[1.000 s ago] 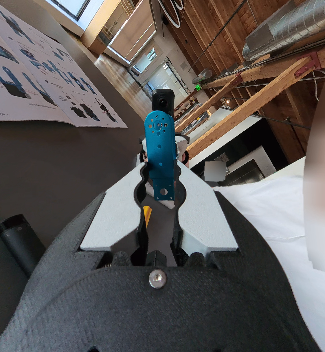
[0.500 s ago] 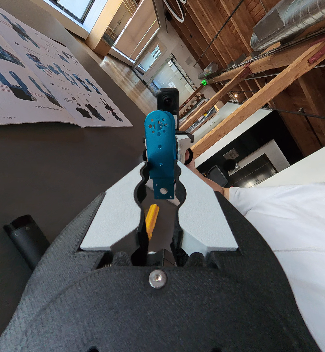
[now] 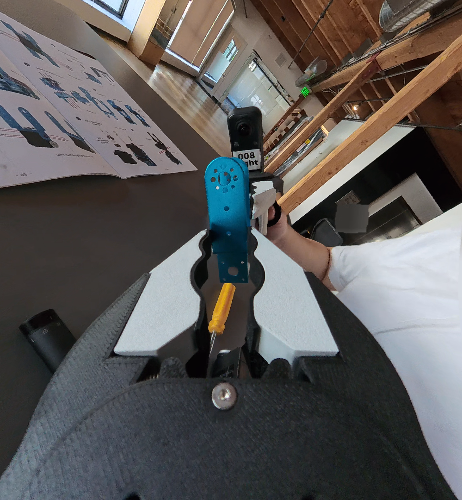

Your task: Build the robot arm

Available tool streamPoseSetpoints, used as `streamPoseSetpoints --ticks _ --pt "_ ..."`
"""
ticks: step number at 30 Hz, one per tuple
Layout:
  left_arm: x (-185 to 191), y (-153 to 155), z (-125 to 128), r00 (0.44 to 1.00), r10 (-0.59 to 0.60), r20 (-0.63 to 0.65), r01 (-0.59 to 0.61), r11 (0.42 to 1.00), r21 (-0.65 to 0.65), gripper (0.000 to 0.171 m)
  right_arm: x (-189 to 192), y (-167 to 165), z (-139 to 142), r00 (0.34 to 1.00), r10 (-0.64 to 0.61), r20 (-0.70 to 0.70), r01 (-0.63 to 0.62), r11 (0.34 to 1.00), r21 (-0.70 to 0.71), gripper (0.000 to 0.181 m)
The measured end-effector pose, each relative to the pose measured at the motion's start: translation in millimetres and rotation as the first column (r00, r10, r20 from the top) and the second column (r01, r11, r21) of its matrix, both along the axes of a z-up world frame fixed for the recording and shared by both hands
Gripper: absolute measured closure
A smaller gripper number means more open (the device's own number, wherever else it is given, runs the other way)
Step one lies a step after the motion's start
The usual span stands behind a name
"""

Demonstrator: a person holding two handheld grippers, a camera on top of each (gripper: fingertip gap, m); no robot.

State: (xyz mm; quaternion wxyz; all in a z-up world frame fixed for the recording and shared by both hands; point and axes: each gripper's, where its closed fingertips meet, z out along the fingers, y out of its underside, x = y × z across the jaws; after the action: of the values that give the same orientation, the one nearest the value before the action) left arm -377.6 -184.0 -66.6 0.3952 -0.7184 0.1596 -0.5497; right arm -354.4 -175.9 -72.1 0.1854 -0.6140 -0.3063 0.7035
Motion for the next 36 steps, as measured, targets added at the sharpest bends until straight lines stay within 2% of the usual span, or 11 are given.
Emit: streamPoseSetpoints --ticks 8,20,27,36 --pt "-0.4 0.4 -2.7 1.0 -0.006 0.006 0.006 0.999 -0.039 0.146 -0.2 -2.3 -6.2 0.999 0.031 0.024 -0.029 0.997 -0.078 0.156" --pt "-1.6 0.5 -5.1 1.0 -0.02 0.021 0.022 0.998 -0.063 0.146 -1.6 -2.0 -7.2 0.999 0.03 0.041 -0.026 0.996 -0.087 0.156" --pt "-0.8 2.1 -0.7 0.999 -0.04 -0.023 0.039 0.999 -0.025 0.146 -0.8 0.5 -1.6 0.999 0.018 0.038 -0.017 0.999 -0.041 0.156" --pt "-2.5 -11.8 5.3 0.991 -0.064 -0.117 0.072 0.995 0.063 0.146 -3.0 -10.1 8.8 1.0 0.021 0.02 -0.022 0.998 0.057 0.156"
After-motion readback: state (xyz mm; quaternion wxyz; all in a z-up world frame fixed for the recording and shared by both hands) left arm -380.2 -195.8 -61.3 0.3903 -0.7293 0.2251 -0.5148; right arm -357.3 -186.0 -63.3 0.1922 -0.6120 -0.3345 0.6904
